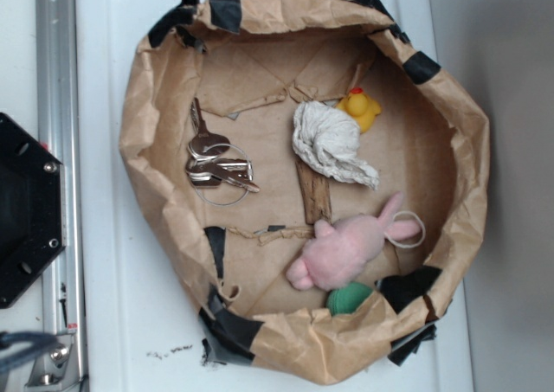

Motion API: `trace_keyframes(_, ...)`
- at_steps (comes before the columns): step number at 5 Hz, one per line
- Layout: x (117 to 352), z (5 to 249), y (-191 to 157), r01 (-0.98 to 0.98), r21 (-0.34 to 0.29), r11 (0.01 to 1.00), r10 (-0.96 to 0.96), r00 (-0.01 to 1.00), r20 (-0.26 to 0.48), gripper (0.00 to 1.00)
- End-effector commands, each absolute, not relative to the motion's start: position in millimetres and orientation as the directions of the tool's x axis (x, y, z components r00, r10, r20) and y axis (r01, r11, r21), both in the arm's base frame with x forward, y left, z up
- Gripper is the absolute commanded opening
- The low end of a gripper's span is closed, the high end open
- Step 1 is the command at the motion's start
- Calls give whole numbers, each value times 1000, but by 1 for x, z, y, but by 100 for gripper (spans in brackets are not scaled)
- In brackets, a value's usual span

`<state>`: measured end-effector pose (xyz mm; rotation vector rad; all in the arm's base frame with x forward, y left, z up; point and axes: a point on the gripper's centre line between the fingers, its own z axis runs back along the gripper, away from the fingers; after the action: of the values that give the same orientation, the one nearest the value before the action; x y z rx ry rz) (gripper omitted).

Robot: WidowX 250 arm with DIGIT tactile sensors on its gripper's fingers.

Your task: Grab the white paper.

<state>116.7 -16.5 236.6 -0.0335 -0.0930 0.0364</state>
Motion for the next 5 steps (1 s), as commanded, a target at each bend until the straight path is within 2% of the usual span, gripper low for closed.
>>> trace_keyframes(1,117,237,-16,-35,-35,999,38,995,92,100)
trace_keyframes(2,167,221,-4,68,25,997,-71,983,171,100)
trace_keyframes(3,204,199,-2,120,32,992,-124,969,212,100)
trace_keyframes(4,232,164,10,83,62,995,-94,975,203,100)
trace_keyframes(5,232,164,10,83,62,995,-94,975,203,100)
